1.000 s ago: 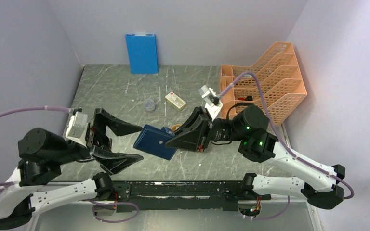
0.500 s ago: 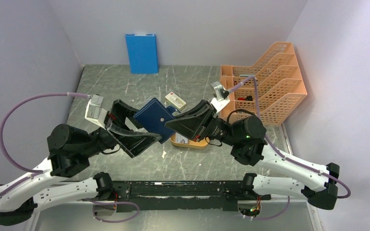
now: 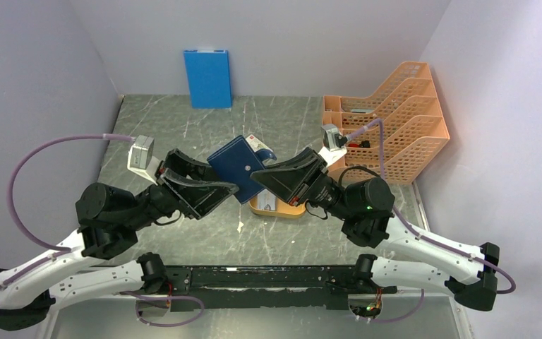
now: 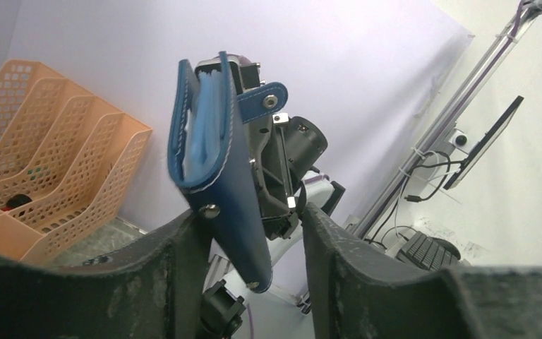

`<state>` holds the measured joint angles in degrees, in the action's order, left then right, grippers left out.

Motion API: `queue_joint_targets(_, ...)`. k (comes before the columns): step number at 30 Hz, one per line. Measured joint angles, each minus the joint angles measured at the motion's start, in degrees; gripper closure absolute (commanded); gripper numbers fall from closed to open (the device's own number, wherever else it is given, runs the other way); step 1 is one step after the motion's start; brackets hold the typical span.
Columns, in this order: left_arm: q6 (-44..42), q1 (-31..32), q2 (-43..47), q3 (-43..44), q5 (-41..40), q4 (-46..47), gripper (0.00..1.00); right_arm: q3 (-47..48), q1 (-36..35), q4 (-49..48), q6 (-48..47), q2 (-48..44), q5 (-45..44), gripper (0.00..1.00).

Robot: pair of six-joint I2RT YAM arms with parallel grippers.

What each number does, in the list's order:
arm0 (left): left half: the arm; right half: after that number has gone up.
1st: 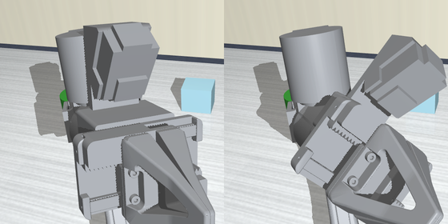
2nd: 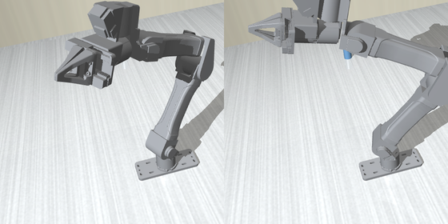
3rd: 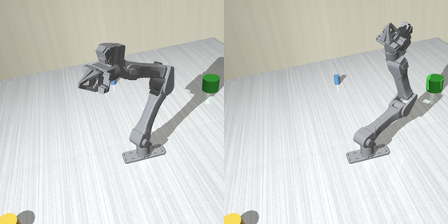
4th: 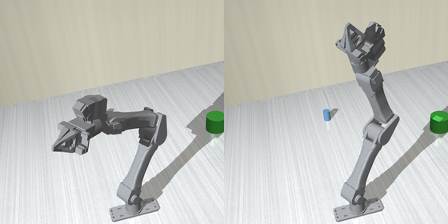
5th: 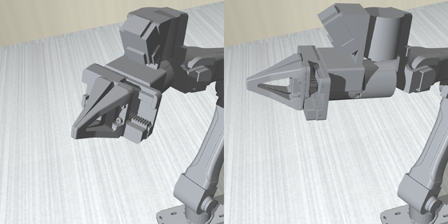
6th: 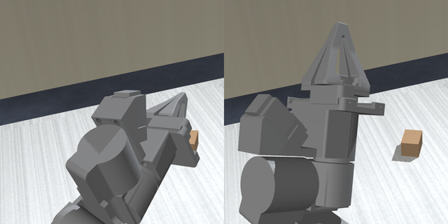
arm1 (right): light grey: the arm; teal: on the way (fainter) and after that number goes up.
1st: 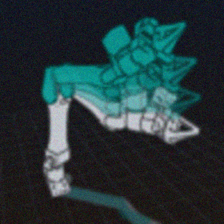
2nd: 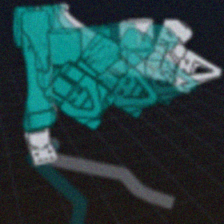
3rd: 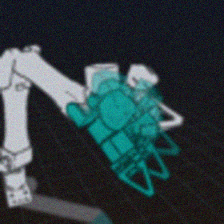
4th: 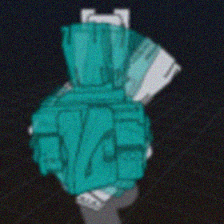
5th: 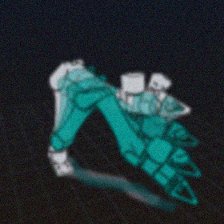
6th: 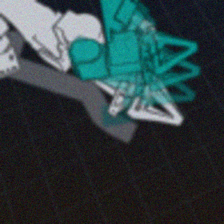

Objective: Put the credit cards into the card holder
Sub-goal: Pick up the card holder from the center of the board.

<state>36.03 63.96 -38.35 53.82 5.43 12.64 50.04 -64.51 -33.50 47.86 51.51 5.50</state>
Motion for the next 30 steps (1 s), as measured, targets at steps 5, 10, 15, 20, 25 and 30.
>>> queue_joint_targets(5, 0.94, 0.0, 0.63, -0.79, -1.31, -0.09, 0.51, -0.07, 0.0, -0.81, 0.39, 0.07, -0.61, 1.0)
queue_joint_targets(10, 1.68, 0.0, -0.46, -0.79, -1.36, -0.11, 0.57, -0.09, 0.0, -1.31, 0.61, 0.5, -0.98, 1.0)
queue_joint_targets(15, 2.19, 0.0, -1.22, -0.79, -1.7, -0.15, 0.67, -0.09, 0.0, -1.44, 1.01, 0.9, -0.87, 1.0)
queue_joint_targets(20, 2.45, 0.0, -1.29, -0.79, -2.21, -0.15, 0.68, -0.35, 0.0, -2.08, 1.18, 0.9, -0.83, 1.0)
queue_joint_targets(25, 2.6, 0.0, -1.29, -0.79, -2.34, -0.17, 0.67, -0.68, 0.0, -2.67, 1.22, 0.87, -0.83, 1.0)
queue_joint_targets(30, 2.82, 0.0, -1.18, -0.79, -2.62, -0.07, 0.63, -0.98, 0.0, -2.69, 1.25, 0.87, -0.83, 1.0)
